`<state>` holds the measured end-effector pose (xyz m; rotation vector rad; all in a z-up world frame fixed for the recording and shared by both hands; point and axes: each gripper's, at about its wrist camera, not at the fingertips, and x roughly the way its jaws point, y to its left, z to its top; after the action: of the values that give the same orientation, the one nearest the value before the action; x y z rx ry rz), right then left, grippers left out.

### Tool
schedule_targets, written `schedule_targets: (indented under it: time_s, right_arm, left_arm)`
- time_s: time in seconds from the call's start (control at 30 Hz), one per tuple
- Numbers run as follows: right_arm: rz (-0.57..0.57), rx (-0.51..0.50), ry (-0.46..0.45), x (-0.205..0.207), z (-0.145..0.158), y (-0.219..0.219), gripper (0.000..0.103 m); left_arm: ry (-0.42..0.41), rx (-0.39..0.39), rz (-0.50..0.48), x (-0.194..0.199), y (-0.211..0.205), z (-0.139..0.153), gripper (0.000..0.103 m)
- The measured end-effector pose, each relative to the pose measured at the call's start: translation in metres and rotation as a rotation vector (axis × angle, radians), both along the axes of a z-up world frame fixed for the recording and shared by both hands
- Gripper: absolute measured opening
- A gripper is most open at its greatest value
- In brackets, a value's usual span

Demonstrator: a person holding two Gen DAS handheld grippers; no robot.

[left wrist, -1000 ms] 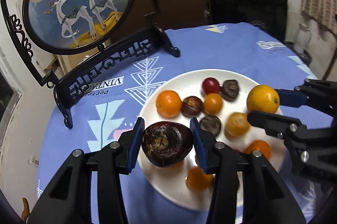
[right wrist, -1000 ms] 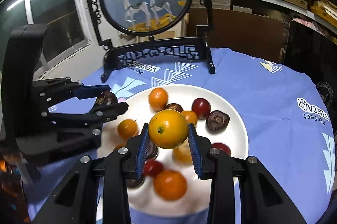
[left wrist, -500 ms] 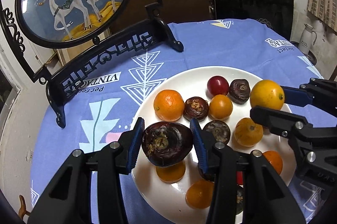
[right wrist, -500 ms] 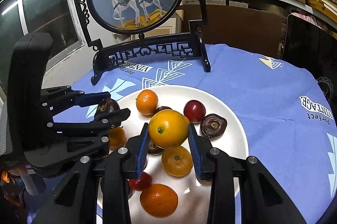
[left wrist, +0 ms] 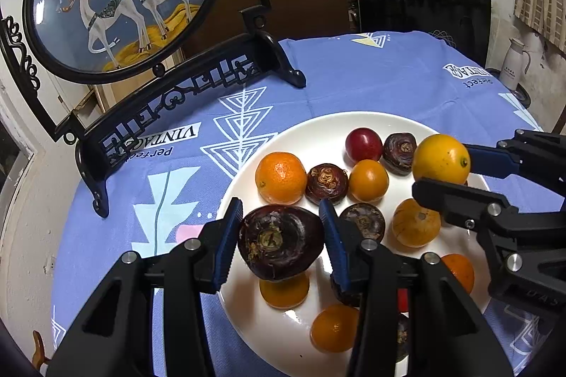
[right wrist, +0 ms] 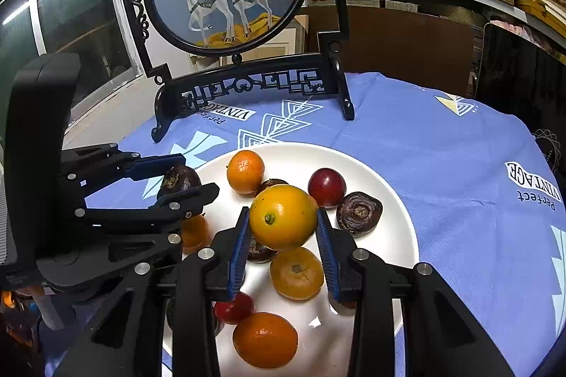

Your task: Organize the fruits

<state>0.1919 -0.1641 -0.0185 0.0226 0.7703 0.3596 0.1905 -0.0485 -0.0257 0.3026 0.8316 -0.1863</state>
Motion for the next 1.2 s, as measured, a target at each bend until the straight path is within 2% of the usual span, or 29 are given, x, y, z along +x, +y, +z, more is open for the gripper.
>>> schedule_targets:
  time_s: [0.27, 0.33, 0.37, 0.4, 0.43, 0.47, 0.63, 0.77, 0.97, 1.13, 1.2]
  right_arm:
    - [-0.006, -0.003, 0.001, 0.002, 0.0, 0.002, 0.037]
    - [-0.03, -0.023, 0.008, 0.006, -0.003, 0.005, 0.041]
    - [-0.05, -0.03, 0.003, 0.007, -0.003, 0.005, 0.054]
    - [-0.072, -0.028, -0.007, 0.006, -0.003, 0.003, 0.056]
    - [-0.078, 0.005, -0.006, 0.005, -0.001, -0.001, 0.057]
    - [-0.081, 0.025, -0.004, 0.002, 0.0, -0.004, 0.058]
    - [-0.117, 0.065, -0.037, -0.019, 0.01, -0.016, 0.071]
    - [-0.161, 0.149, -0.069, -0.047, 0.018, -0.027, 0.084]
    - [-0.237, 0.248, -0.164, -0.1, 0.016, -0.032, 0.093]
    - [-0.288, 0.366, -0.214, -0.131, 0.003, -0.04, 0.096]
    - [-0.307, 0.348, -0.213, -0.134, -0.005, -0.039, 0.097]
  left_arm:
    - [0.0, -0.002, 0.01, 0.002, 0.0, -0.001, 0.044]
    - [0.007, 0.004, 0.028, 0.005, -0.001, -0.004, 0.045]
    - [0.009, 0.005, 0.04, 0.007, -0.001, -0.006, 0.049]
    - [0.006, 0.008, 0.053, 0.008, 0.0, -0.006, 0.054]
    - [0.0, 0.004, 0.066, 0.008, 0.003, -0.006, 0.067]
    - [-0.01, -0.001, 0.074, 0.006, 0.005, -0.005, 0.072]
    - [-0.063, -0.018, 0.091, -0.012, 0.018, 0.007, 0.077]
    - [-0.118, -0.05, 0.1, -0.039, 0.027, 0.02, 0.083]
    - [-0.253, -0.117, 0.124, -0.092, 0.04, 0.042, 0.098]
    - [-0.332, -0.117, 0.135, -0.122, 0.043, 0.048, 0.098]
    - [-0.35, -0.125, 0.133, -0.125, 0.045, 0.045, 0.098]
